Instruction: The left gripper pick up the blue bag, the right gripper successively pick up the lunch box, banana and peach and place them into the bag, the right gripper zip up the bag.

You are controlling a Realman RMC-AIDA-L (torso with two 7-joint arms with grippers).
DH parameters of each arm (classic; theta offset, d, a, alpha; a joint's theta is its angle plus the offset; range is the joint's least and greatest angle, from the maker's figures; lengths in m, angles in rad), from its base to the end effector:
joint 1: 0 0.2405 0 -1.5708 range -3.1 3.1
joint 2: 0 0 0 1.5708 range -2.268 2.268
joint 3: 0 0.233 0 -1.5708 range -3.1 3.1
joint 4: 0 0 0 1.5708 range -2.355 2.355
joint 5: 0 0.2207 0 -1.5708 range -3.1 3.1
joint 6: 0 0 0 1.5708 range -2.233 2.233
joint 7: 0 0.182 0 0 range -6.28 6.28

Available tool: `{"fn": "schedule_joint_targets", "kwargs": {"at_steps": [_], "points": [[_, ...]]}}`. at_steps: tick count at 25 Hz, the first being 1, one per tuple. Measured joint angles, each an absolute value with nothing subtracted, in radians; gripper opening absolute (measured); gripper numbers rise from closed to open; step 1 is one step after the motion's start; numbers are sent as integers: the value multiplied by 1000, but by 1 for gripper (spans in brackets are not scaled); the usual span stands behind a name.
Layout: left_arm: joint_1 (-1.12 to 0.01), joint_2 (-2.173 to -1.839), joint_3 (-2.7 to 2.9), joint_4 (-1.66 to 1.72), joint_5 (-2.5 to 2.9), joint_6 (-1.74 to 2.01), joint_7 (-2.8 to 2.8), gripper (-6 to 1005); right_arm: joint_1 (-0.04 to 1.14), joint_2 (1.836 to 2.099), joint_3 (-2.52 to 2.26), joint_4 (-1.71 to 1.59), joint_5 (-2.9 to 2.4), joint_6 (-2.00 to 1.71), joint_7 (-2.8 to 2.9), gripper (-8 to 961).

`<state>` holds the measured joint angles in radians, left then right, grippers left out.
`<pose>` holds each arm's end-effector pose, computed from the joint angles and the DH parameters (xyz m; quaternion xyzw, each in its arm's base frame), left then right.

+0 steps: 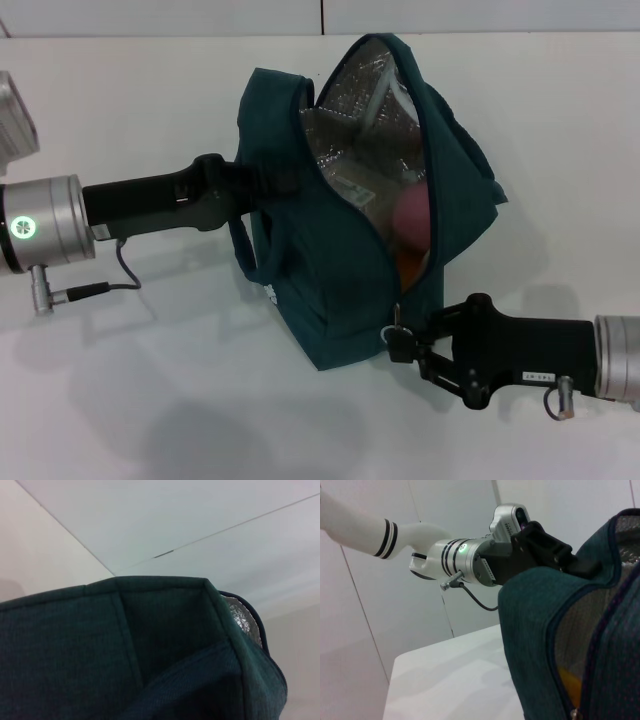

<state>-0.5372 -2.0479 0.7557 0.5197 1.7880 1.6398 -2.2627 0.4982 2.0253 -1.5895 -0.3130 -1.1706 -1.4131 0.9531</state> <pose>-0.2121 0.3319 -0.0215 0.7230 0.5968 0.3409 0.0700 0.2222 0.2805 -0.1076 -0.9499 0.1286 0.2802 0.0515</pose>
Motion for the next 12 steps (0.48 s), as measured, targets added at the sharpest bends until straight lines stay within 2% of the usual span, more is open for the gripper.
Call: {"fn": "schedule_joint_targets", "kwargs": {"at_steps": [4, 12], "points": [[-537, -2048, 757, 519, 1787, 1640, -2263, 83, 493, 2026, -1588, -313, -1161, -1411, 949, 86], [-537, -2048, 758, 520, 1793, 1641, -2227, 84, 469, 2022, -1589, -324, -1146, -1420, 947, 22]]}}
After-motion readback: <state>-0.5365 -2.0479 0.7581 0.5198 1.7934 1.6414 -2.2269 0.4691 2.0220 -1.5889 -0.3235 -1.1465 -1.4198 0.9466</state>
